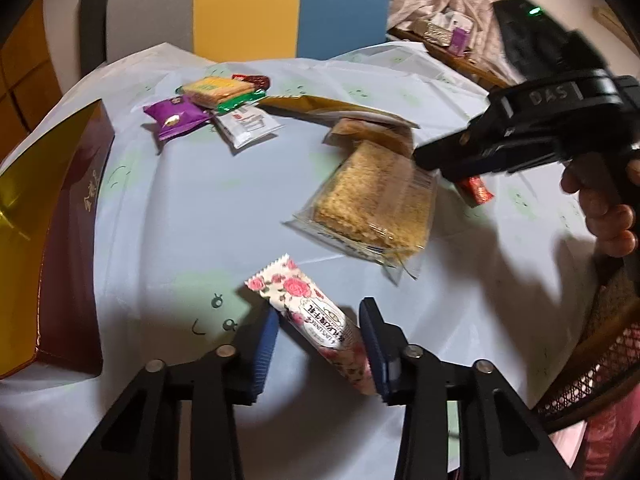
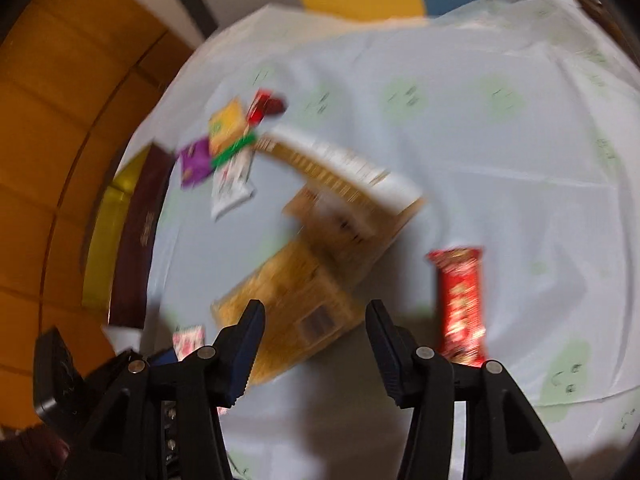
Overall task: Organize snacks
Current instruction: 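Move left tool to the pink floral bar while right tool grasps the clear rice cracker bag, then grasp the pink floral bar with the left tool and drop it into the gold tin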
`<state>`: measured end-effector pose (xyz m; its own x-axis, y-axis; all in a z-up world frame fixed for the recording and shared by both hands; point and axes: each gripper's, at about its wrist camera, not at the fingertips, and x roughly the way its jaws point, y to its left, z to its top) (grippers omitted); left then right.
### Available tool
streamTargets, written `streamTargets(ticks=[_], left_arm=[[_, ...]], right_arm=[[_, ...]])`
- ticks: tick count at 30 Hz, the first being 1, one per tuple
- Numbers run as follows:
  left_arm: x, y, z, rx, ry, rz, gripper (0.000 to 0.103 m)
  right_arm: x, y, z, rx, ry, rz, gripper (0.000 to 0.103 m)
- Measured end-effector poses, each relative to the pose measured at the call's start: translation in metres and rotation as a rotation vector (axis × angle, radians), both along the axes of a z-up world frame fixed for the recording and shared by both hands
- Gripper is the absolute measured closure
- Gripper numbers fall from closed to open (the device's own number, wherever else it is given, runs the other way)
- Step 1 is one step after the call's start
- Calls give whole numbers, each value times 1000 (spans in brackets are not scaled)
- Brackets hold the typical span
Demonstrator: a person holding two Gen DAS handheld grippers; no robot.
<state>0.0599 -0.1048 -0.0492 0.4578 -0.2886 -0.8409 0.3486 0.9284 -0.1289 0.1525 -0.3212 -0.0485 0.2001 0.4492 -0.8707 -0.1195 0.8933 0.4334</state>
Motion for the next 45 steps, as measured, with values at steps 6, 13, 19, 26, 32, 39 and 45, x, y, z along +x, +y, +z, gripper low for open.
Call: streamTargets(ticks=[6, 13, 19, 26, 32, 39, 45], left_arm=[[-5, 14, -1, -68, 9, -55, 64], [-10, 21, -3, -110, 5, -59, 63], [-19, 25, -3, -121, -39, -71, 65], [-34, 46, 3, -196, -86, -76, 75], [-39, 48, 8, -177, -123, -110, 78], [-24, 57, -4, -183, -31, -68, 56], [-27, 48, -7, -119, -46, -61, 77]], right_arm=[[-5, 7, -14, 64, 81, -11, 38], [-9, 12, -21, 62, 122, -193, 19], [-4, 50, -20, -119, 77, -341, 14], [-6, 92, -24, -326, -48, -268, 15], [-18, 91, -25, -308, -82, -170, 15], [-12, 97, -30, -314, -90, -147, 13], [-17, 113, -39, -348, -117, -125, 11]])
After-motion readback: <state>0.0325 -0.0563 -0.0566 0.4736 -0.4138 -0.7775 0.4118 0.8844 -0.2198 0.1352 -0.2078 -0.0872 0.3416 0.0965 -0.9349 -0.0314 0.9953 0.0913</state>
